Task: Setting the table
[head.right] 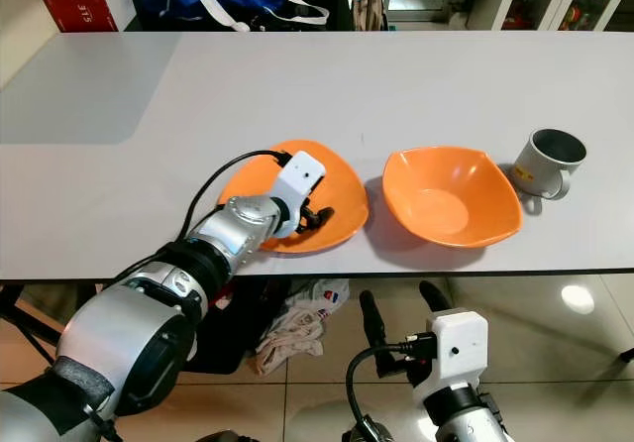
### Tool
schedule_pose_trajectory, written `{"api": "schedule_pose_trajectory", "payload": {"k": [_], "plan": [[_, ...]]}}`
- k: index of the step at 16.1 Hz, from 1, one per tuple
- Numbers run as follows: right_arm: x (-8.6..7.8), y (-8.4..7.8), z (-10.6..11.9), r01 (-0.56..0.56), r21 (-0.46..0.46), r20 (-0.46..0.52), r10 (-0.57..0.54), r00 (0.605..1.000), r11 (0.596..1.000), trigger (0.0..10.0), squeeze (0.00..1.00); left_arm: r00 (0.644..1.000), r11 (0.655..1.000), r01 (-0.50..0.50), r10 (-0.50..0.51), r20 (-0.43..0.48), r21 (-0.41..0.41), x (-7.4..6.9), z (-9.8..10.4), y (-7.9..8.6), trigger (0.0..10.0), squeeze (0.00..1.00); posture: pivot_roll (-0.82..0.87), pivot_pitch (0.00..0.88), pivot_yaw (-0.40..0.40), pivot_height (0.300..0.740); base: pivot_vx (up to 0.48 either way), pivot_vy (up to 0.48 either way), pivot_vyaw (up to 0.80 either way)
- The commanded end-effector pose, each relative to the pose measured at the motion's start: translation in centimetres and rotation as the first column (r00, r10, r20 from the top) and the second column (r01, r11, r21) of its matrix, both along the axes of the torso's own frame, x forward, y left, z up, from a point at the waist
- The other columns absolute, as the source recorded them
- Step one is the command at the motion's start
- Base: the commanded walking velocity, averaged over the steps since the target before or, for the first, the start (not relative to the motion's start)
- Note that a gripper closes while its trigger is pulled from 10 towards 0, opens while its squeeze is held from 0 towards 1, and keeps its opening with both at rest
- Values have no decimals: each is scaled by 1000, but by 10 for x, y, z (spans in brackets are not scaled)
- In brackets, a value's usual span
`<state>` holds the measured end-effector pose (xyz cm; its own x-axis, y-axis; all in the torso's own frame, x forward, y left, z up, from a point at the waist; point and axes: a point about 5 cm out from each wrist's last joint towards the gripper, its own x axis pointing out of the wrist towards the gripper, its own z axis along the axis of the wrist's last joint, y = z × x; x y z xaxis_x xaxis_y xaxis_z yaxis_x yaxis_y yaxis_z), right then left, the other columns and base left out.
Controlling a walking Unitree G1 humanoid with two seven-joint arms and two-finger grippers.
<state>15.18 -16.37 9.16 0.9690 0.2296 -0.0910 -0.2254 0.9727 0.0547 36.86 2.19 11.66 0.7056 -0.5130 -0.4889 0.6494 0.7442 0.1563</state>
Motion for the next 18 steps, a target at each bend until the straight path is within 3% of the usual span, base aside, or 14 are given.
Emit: {"api": "schedule_pose_trajectory", "payload": {"k": [1, 7, 14, 18], "plan": [[-1, 2, 3, -1, -2, 6, 1, 1000, 1000, 10000, 0, 999, 1000, 9, -8, -40, 26, -6, -10, -2, 10000, 0, -262, 58, 85, 727, 0, 0, 0], [-4, 4, 4, 3, -5, 4, -3, 1000, 1000, 10000, 0, 998, 996, 67, -66, -19, 54, -16, -16, -22, 10000, 0, -276, 65, 91, 727, 0, 0, 0], [-6, 4, 4, 5, -9, 3, -5, 1000, 1000, 10000, 0, 999, 995, 42, -42, -2, 88, -14, -20, -13, 10000, 0, -284, 59, 95, 727, 0, 0, 0], [-6, 3, 4, 7, -11, 3, -7, 1000, 1000, 10000, 0, 996, 995, 14, -23, 85, 103, -3, -5, -6, 10000, 0, -279, 53, 91, 727, 0, 0, 0]]}}
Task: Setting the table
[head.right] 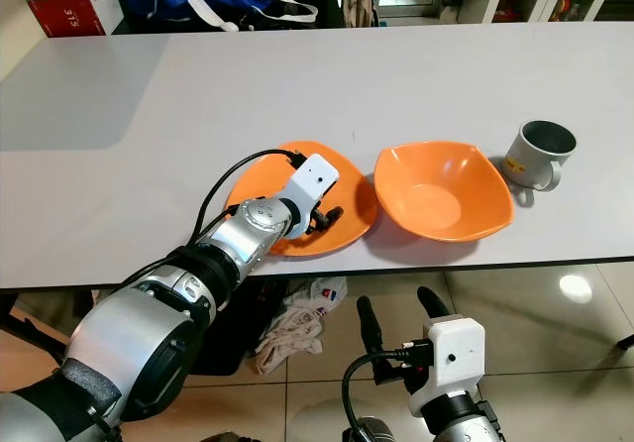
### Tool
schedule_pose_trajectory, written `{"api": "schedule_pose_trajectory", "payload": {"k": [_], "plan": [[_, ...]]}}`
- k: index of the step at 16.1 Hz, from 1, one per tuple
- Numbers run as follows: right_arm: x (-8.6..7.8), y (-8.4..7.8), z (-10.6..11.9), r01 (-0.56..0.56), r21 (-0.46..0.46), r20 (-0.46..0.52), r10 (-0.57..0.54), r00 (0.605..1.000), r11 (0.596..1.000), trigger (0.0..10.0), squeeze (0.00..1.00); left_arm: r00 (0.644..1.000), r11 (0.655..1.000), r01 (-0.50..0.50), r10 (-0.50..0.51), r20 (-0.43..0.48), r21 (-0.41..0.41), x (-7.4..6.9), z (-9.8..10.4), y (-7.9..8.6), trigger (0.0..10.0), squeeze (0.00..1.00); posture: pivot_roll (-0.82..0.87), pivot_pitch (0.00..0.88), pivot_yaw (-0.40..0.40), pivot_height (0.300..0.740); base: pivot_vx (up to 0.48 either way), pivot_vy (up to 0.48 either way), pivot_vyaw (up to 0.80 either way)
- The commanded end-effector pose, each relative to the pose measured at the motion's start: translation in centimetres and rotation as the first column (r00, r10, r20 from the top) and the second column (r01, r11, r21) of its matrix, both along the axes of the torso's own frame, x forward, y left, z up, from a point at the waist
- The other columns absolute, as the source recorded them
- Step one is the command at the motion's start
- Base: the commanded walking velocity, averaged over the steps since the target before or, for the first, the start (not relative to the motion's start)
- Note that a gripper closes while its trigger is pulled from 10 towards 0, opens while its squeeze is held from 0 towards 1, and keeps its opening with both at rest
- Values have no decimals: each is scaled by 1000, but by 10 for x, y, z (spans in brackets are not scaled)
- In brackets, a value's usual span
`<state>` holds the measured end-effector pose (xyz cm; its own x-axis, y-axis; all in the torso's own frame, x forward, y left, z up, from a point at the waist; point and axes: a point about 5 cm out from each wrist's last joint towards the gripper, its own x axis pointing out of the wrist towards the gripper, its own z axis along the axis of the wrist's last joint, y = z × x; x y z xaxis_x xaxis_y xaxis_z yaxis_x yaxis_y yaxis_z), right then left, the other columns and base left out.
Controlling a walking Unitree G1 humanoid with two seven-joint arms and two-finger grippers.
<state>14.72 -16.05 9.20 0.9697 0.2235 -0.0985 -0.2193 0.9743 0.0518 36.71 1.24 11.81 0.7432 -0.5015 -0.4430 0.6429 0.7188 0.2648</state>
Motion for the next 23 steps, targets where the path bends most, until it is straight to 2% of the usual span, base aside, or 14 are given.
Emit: {"api": "schedule_pose_trajectory", "payload": {"k": [1, 7, 10, 12, 13, 14, 15, 16, 18, 19, 20, 21, 22, 23], "plan": [[0, -1, 3, -2, -8, 11, 2, 1000, 1000, 10000, 0, 999, 999, -43, 43, 3, 4, 4, 1, 8, 10000, 0, -265, 51, 83, 727, 0, 0, 0], [10, 0, 0, -36, 0, 17, 36, 999, 999, 10000, 0, 988, 976, -86, 109, 108, -199, 23, 42, 30, 10000, 0, -211, 36, 56, 727, 0, 0, 0], [16, 1, -1, -57, 1, 21, 57, 998, 998, 10000, 0, 988, 963, -82, 113, 106, -258, 22, 45, 36, 10000, 0, -183, 28, 45, 727, 0, 0, 0], [20, -1, -3, -63, -6, 24, 63, 998, 998, 10000, 0, 979, 928, -62, 127, 157, -366, 13, 53, 57, 10000, 0, -174, 24, 49, 727, 0, 0, 0], [21, -1, -3, -60, -7, 24, 60, 998, 998, 10000, 0, 977, 923, -66, 136, 163, -380, 12, 54, 62, 10000, 0, -174, 24, 49, 727, 0, 0, 0], [30, -10, -3, 15, 3, 41, -15, 999, 1000, 10000, 0, 940, 904, -127, 240, 241, -407, -1, 48, 95, 10000, 0, -157, 19, 55, 727, 0, 0, 0], [37, -16, -3, 57, 4, 55, -57, 997, 998, 10000, 0, 911, 877, -178, 318, 262, -446, -14, 45, 118, 10000, 0, -148, 18, 55, 727, 0, 0, 0], [41, -18, -3, 59, -17, 61, -58, 996, 998, 10000, 0, 891, 859, -202, 360, 275, -470, -26, 44, 133, 10000, 0, -137, 16, 54, 727, 0, 0, 0], [45, -22, -6, 80, -41, 66, -77, 995, 996, 10000, 0, 892, 877, -172, 332, 306, -449, -49, 44, 140, 10000, 0, -117, 11, 47, 727, 0, 0, 0], [51, -25, -8, 118, -50, 74, -114, 991, 992, 10000, 0, 938, 912, -108, 225, 264, -396, -68, 26, 132, 10000, 0, -113, 6, 44, 727, 0, 0, 0], [56, -28, -9, 149, -46, 84, -145, 986, 988, 10000, 0, 991, 948, -11, 52, 120, -318, -87, -4, 119, 10000, 0, -113, 0, 39, 727, 0, 0, 0], [58, -28, -10, 158, -43, 86, -153, 984, 987, 10000, 0, 998, 949, 13, 9, 68, -316, -95, -16, 117, 10000, 0, -111, 0, 35, 727, 0, 0, 0], [62, -27, -11, 166, -39, 93, -162, 982, 985, 10000, 0, 998, 932, -60, 67, 6, -359, -102, -30, 122, 10000, 0, -117, 0, 39, 727, 0, 0, 0], [66, -26, -11, 175, -36, 106, -170, 980, 984, 10000, 0, 987, 889, -161, 151, -57, -429, -104, -34, 126, 10000, 0, -120, 0, 39, 727, 0, 0, 0]]}}
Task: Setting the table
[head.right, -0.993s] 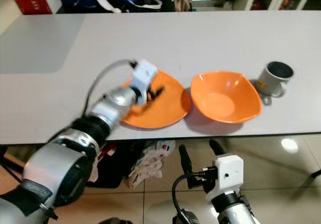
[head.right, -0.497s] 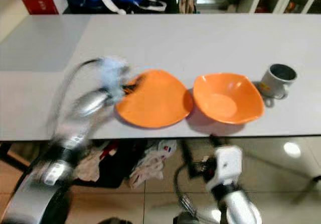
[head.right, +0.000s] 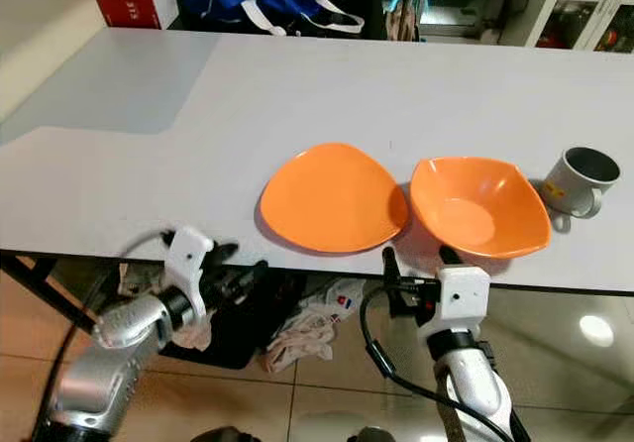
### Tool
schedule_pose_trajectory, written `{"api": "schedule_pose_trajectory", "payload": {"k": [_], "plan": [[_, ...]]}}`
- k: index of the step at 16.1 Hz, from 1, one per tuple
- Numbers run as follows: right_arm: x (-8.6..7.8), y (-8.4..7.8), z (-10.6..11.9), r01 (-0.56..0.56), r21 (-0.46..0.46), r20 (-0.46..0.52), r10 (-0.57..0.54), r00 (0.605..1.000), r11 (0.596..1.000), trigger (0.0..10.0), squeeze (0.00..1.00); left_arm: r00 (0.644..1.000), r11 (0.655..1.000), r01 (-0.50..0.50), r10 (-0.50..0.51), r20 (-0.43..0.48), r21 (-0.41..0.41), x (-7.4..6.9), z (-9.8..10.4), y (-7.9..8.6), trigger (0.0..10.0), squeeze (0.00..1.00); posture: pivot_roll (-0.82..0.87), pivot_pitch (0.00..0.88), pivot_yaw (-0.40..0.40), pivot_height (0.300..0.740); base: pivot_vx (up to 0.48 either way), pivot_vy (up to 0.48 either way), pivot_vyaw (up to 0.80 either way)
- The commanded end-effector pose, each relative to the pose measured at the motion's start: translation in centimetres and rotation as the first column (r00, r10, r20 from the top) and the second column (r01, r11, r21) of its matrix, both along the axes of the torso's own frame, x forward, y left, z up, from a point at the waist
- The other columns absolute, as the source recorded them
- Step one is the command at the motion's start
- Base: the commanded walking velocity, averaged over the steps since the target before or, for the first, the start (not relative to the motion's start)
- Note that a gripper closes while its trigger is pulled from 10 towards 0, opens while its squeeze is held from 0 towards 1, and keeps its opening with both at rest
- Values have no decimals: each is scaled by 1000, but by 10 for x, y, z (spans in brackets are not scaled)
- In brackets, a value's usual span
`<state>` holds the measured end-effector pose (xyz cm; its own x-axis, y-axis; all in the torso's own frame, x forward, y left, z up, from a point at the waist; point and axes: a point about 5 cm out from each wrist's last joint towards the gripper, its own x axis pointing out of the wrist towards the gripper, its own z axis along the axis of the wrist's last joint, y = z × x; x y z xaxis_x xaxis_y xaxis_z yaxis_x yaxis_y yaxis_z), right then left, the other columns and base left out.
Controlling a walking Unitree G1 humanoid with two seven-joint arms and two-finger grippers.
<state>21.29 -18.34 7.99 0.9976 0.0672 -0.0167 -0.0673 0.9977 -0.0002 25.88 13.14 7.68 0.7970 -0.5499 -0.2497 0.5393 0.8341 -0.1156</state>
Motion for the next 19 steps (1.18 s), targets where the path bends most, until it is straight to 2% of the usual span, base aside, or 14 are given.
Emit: {"api": "schedule_pose_trajectory", "payload": {"k": [1, 3, 8, 9, 10, 19], "plan": [[1, -3, 0, 21, -9, 17, -21, 1000, 1000, 10000, 0, 999, 998, -40, 42, 33, -45, 3, 14, 5, 10000, 0, -121, 0, 38, 727, 0, 0, 0], [-1, -3, -1, 30, -16, 24, -30, 999, 999, 10000, 0, 996, 996, -40, 47, 79, -86, 1, 25, -2, 10000, 0, -127, 0, 41, 727, 0, 0, 0], [0, -3, -4, 47, -16, 23, -47, 999, 999, 10000, 0, 994, 998, -39, 44, 96, -54, 15, 29, -6, 10000, 0, -137, 0, 48, 727, 0, 0, 0], [0, -3, -5, 51, -15, 16, -51, 999, 999, 10000, 0, 994, 997, -46, 51, 92, -55, 16, 29, -7, 10000, 0, -142, 0, 51, 727, 0, 0, -788], [0, -3, -5, 55, -12, 22, -55, 998, 998, 10000, 0, 995, 997, -49, 54, 88, -55, 16, 29, -7, 10000, 0, -143, 0, 51, 727, 0, 0, -769], [-3, 0, -9, 29, -27, 8, -29, 1000, 999, 10000, 0, 989, 995, -93, 96, 113, -37, 16, 29, -4, 10000, 0, -140, 9, 47, 727, 0, 0, 0]]}}
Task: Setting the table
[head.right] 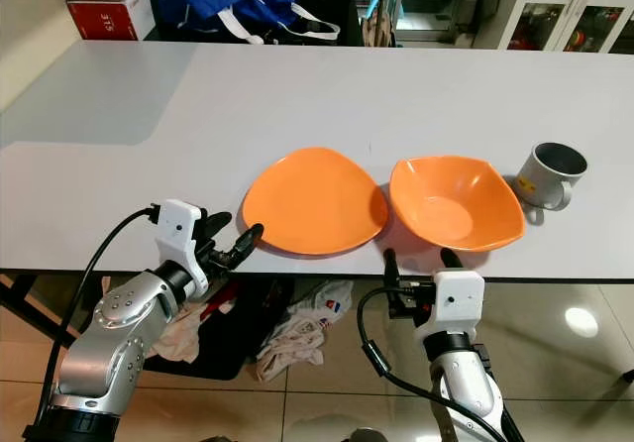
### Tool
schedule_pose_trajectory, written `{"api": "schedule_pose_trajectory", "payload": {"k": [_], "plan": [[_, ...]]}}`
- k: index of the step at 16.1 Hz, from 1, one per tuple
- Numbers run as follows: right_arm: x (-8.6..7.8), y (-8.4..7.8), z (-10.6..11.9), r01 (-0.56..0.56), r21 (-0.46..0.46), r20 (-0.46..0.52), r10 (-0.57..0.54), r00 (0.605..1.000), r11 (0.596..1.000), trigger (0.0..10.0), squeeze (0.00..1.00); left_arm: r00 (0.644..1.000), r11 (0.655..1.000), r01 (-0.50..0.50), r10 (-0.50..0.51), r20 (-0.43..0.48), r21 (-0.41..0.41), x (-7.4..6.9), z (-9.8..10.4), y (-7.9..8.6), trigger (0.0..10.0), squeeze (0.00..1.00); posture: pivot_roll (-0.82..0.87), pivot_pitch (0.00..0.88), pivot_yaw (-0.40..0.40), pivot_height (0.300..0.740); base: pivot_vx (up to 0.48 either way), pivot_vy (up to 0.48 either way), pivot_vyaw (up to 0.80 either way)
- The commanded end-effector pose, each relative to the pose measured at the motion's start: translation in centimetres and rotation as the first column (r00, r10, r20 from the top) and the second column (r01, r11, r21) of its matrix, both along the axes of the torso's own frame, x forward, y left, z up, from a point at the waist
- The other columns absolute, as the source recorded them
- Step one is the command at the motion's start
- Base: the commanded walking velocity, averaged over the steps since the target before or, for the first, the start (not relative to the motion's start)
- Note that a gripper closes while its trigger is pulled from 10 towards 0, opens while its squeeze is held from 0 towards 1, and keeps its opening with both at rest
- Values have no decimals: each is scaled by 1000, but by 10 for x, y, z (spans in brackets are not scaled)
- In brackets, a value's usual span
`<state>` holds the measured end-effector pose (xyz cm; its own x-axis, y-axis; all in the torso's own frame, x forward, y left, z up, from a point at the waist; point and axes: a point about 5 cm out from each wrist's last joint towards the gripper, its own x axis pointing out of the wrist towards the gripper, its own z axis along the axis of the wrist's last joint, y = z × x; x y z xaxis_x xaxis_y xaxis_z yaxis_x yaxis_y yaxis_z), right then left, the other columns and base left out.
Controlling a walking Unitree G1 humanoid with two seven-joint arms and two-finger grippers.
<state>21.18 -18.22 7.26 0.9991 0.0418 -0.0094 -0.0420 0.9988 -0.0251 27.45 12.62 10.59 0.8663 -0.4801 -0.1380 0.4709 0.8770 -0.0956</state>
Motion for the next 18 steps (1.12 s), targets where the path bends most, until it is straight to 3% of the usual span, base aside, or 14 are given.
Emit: {"api": "schedule_pose_trajectory", "payload": {"k": [1, 8, 18], "plan": [[-2, -1, -2, 2, 0, -4, -2, 1000, 1000, 10000, 0, 1000, 1000, -10, 10, 9, 12, 1, 1, 1, 10000, 0, -140, 9, 47, 727, 0, 330, 0], [-4, 0, -4, -7, 9, -21, 7, 1000, 1000, 10000, 0, 998, 998, -65, 65, -26, -25, 6, -1, 2, 10000, 0, -140, 12, 43, 727, 0, 471, 0], [-7, 5, -5, -14, 22, -25, 15, 1000, 1000, 10000, 0, 992, 993, -119, 119, -34, -2, 18, -2, 9, 10000, 0, -143, 13, 52, 727, 0, 472, 0]]}}
